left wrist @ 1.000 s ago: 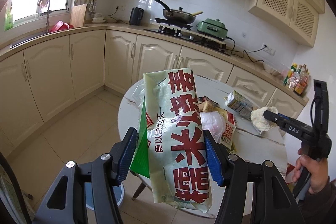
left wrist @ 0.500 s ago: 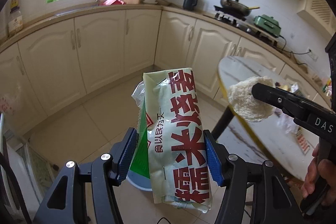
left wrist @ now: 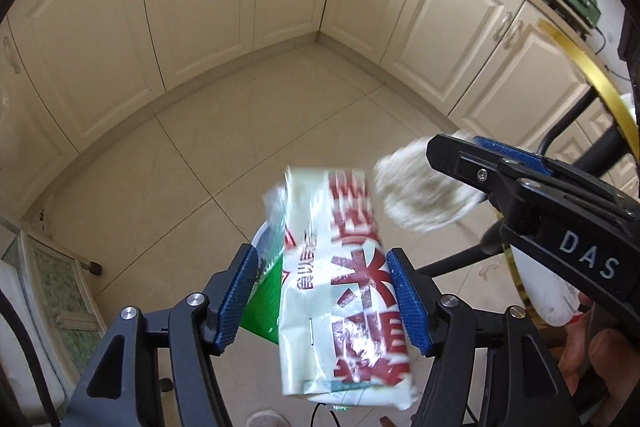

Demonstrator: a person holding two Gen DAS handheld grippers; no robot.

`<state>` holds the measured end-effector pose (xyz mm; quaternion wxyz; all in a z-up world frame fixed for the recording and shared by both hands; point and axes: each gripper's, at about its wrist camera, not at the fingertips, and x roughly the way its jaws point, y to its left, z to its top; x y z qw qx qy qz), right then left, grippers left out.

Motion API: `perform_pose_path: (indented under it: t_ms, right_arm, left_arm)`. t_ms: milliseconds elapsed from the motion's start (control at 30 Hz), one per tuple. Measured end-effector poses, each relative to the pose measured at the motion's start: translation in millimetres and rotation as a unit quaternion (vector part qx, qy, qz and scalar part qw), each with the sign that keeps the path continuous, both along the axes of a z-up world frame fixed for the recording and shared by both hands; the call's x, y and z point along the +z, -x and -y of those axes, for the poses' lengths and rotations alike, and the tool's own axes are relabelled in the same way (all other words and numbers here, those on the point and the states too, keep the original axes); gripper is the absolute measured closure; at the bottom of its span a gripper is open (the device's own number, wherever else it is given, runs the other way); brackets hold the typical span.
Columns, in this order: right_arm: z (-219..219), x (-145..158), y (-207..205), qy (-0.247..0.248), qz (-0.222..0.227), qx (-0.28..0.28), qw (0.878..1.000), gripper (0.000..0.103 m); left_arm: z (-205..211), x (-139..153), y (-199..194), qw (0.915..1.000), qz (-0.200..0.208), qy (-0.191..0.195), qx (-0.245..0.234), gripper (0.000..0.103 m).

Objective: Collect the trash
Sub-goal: 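Drop the rice bag and bread bun into the blue wastebasket with both tools, then move both tools back toward the table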

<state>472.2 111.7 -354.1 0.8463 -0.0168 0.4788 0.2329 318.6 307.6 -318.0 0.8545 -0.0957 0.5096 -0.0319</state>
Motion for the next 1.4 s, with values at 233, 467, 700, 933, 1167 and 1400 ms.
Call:
perform_pose_path:
  t_ms: [233, 467, 700, 933, 1167, 1400]
  right_arm:
    - [7, 14, -7, -0.006, 0.02, -0.012, 1.0, 0.041]
    - [16, 93, 39, -0.008, 0.099, -0.032, 0.995, 0.022]
    - [72, 197, 117, -0.025, 0.193, -0.076, 0.978, 0.008]
    - [139, 292, 204, -0.035, 0.275, -0.127, 0.953, 0.0]
    - [198, 357, 282, -0.045, 0.327, -0.168, 0.929, 0.0]
    - [237, 397, 349, -0.049, 0.364, -0.194, 0.91, 0.0]
  left_arm:
    - [-18, 30, 0, 0.9994, 0.015, -0.002, 0.031, 0.036]
    - [2, 121, 70, 0.9919, 0.097, -0.03, 0.077, 0.031]
    - [79, 224, 174, 0.9706, 0.218, -0.065, 0.078, 0.012]
    - [157, 282, 286, 0.9418, 0.321, -0.08, 0.059, 0.001]
    - [207, 293, 405, 0.9188, 0.383, -0.086, 0.045, 0.001]
    - [232, 288, 481, 0.899, 0.429, -0.083, 0.035, 0.001]
